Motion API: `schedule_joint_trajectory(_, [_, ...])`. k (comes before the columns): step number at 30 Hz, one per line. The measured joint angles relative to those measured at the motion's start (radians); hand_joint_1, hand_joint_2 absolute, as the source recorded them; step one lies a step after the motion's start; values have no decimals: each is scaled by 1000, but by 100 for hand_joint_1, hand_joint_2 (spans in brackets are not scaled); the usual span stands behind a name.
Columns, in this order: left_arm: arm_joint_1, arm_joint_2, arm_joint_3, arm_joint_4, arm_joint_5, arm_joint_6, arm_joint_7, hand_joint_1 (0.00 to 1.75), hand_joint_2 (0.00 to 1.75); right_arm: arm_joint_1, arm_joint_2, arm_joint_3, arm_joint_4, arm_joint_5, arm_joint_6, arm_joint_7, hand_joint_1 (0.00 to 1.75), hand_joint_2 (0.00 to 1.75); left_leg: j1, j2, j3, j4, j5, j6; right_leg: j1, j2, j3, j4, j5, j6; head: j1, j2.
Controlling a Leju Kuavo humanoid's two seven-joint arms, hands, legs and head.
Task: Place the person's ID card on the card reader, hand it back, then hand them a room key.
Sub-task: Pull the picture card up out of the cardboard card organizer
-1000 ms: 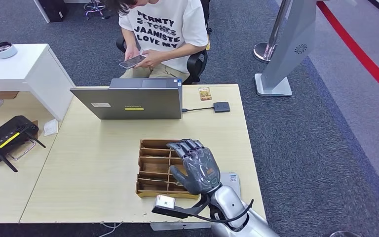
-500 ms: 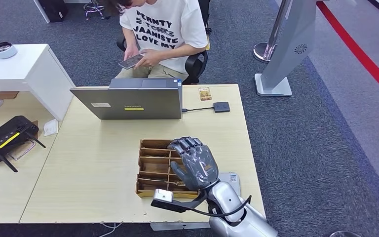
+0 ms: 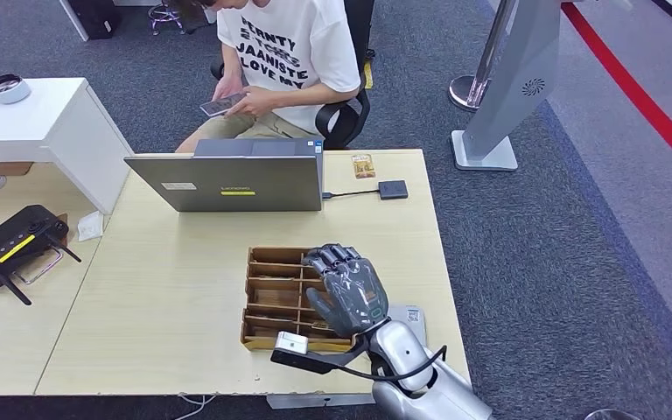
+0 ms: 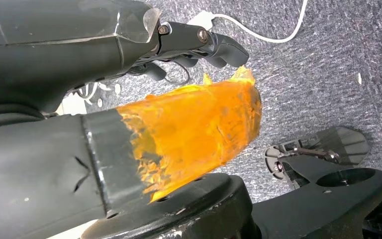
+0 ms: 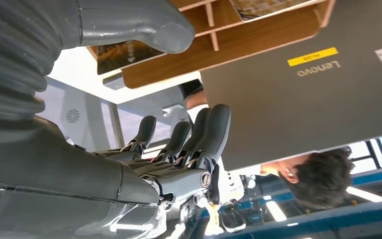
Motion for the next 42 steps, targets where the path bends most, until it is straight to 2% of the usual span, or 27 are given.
schedule_joint_trajectory(17, [-1, 0, -4, 0, -10, -2, 6, 0, 0, 0, 8, -48, 87, 0, 0, 10, 84, 175, 0, 0, 0, 0, 0, 0, 0, 0, 0, 0, 0, 0, 0, 0])
schedule_joint_trajectory(18, [-1, 0, -4, 0, -10, -2, 7, 0, 0, 0, 8, -49, 90, 0, 0, 10, 92, 175, 0, 0, 0, 0, 0, 0, 0, 0, 0, 0, 0, 0, 0, 0])
schedule_joint_trajectory(22, [-1, 0, -4, 0, -11, -3, 7, 0, 0, 0, 8, -54, 103, 0, 0, 10, 153, 175, 0, 0, 0, 0, 0, 0, 0, 0, 0, 0, 0, 0, 0, 0])
schedule_joint_trajectory(25, [-1, 0, -4, 0, -11, -3, 8, 0, 0, 0, 8, -63, 111, 0, 1, 11, 174, 175, 0, 0, 0, 0, 0, 0, 0, 0, 0, 0, 0, 0, 0, 0])
schedule_joint_trajectory(42, [-1, 0, -5, 0, -12, -4, 9, 0, 0, 0, 12, -75, 119, -1, 9, 10, 175, 175, 0, 0, 0, 0, 0, 0, 0, 0, 0, 0, 0, 0, 0, 0])
